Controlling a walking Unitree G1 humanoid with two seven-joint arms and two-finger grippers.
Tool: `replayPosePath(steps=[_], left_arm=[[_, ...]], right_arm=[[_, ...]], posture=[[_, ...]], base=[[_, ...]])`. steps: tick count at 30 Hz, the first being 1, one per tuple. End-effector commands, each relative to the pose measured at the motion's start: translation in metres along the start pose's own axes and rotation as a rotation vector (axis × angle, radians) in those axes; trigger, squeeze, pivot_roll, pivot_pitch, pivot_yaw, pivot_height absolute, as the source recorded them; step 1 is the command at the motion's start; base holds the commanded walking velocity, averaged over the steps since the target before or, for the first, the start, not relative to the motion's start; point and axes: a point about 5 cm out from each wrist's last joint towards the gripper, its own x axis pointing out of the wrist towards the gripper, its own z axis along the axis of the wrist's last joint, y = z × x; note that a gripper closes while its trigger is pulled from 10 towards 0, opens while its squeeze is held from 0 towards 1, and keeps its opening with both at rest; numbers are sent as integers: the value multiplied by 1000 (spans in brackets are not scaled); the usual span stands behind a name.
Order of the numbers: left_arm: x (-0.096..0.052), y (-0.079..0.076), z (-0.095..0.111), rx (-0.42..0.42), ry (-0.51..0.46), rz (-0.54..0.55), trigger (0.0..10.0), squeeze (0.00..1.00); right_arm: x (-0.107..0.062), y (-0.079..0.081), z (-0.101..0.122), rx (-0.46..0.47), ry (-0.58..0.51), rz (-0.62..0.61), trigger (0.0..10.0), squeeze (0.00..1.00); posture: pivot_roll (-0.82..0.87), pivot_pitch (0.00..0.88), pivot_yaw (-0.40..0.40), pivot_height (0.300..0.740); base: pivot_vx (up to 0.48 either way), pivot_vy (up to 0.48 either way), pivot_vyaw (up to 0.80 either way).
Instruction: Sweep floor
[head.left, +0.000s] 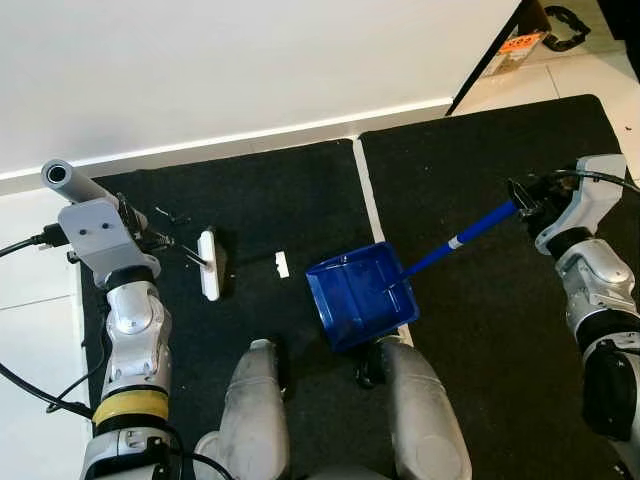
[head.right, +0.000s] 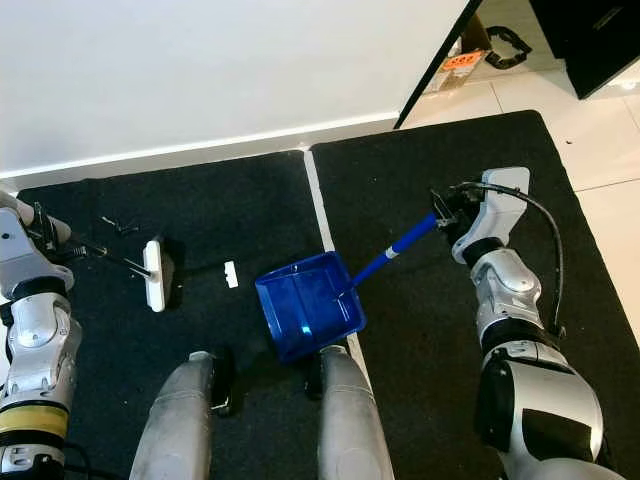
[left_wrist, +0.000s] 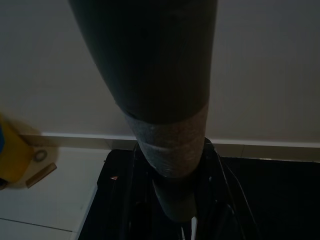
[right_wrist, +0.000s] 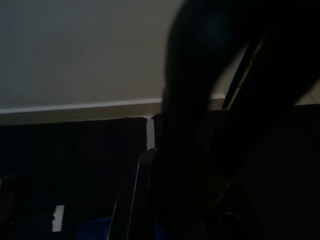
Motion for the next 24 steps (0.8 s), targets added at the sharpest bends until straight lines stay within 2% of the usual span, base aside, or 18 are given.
replayPosePath(steps=[1, 10, 14, 15, 24], left_arm=[[-13, 10, -24, 47, 114, 23, 10000, 0], [-10, 4, -23, 40, 114, 17, 10000, 0], [-6, 0, -23, 33, 114, 15, 10000, 0], [-4, -2, -23, 27, 114, 15, 10000, 0], [6, -13, -23, -3, 124, 18, 10000, 0]], right_arm=[[-10, -7, -12, -6, 43, -31, 0, 0], [-12, -10, -10, -5, 17, -65, 0, 0], [-9, -13, -5, 31, -18, -135, 0, 0], [-8, -13, -5, 29, -4, -172, 10000, 0], [4, -7, 1, 85, -28, -353, 10000, 0]], posture=[[155, 396, -87, 740], [144, 376, -88, 740], [129, 340, -89, 740], [117, 305, -88, 740], [95, 220, -79, 740]], base=[[0, 0, 0], [0, 0, 0], [0, 0, 0], [0, 0, 0], [0, 0, 0]])
